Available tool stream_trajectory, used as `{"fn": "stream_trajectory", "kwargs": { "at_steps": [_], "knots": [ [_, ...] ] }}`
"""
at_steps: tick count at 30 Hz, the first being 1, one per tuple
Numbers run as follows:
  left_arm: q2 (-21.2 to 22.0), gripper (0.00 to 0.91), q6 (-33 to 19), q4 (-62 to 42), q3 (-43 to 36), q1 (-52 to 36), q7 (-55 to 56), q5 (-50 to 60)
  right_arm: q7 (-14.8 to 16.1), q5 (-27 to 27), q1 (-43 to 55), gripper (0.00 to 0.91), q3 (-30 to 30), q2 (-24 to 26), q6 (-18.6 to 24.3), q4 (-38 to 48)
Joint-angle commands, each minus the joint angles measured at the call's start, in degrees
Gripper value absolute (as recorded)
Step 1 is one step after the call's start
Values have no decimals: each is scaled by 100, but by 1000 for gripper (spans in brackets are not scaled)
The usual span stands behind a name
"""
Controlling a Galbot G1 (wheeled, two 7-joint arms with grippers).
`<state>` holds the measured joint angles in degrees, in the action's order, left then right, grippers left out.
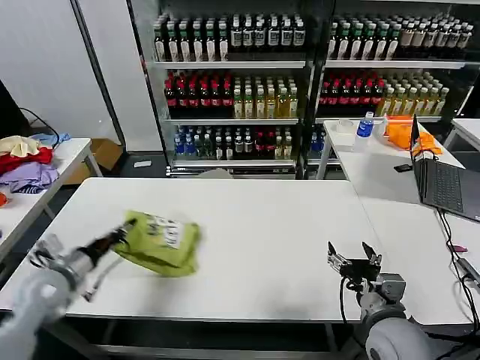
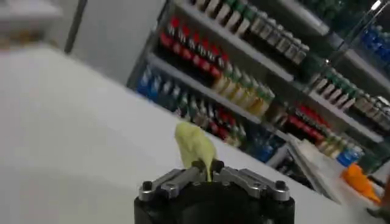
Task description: Fold and organize the clothes.
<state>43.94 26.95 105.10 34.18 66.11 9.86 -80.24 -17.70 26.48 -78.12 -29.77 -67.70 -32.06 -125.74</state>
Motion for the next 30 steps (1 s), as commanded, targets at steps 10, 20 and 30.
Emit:
{"fn": "stream_trajectory", "kwargs": {
  "at_steps": [10, 20, 30],
  "knots": [
    [-385, 20, -576, 229, -2011, 212, -411, 5207, 3, -151, -15, 907, 118, -98, 7, 85],
    [-27, 20, -315, 643, -2921, -748, -235, 5319, 17, -563, -408, 907, 35, -342, -11, -82],
    [1020, 20, 107, 71, -4206, -1909, 21, 4876, 26, -596, -562, 907, -126, -365, 5, -130]
  ]
}}
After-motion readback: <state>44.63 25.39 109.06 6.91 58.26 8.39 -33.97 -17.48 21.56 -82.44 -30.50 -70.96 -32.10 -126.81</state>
